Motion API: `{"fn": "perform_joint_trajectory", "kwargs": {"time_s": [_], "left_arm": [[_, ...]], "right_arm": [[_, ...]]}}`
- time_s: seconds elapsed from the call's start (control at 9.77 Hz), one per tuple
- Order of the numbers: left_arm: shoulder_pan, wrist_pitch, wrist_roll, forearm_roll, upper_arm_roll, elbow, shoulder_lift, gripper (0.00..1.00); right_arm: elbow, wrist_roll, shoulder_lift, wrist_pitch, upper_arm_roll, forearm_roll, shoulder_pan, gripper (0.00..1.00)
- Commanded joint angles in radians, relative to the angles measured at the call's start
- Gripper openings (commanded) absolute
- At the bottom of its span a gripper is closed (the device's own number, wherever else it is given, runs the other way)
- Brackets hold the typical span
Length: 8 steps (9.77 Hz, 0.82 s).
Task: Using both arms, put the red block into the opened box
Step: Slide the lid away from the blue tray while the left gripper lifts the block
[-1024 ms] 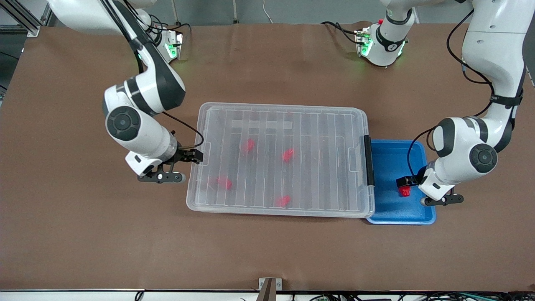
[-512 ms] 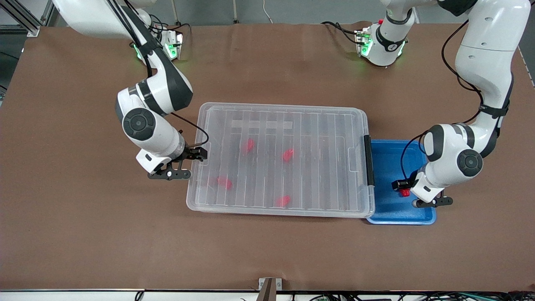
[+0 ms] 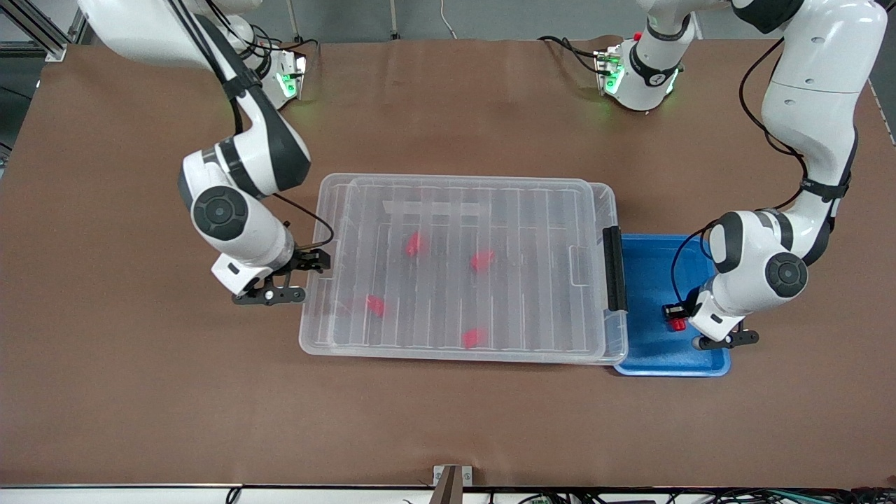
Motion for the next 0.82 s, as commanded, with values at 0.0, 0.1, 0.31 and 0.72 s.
{"fn": "perform_joint_trajectory", "kwargs": {"time_s": [0.0,0.1,0.31,0.72], "left_arm": [[0.000,-0.069,-0.077,-0.014,-0.021,-0.001,-0.072,0.00],[0.000,-0.147,-0.077,-0.012,-0.025,0.040,-0.112,0.00],[0.000,-0.313,-0.078,-0.012,-0.066,0.126,-0.166,0.00],[-0.005,-0.393,-0.221,0.005,-0.243,0.160,-0.230,0.00]], "right_arm": [[-0.036,-0.011,-0.037,-0.053,0.007,-0.025,-0.047,1.00],[-0.033,-0.014,-0.039,-0.081,0.007,-0.024,-0.067,1.00],[-0.030,-0.033,-0.040,-0.115,0.002,-0.025,-0.088,1.00],[-0.013,-0.149,-0.053,-0.170,-0.004,-0.027,-0.175,1.00]]}}
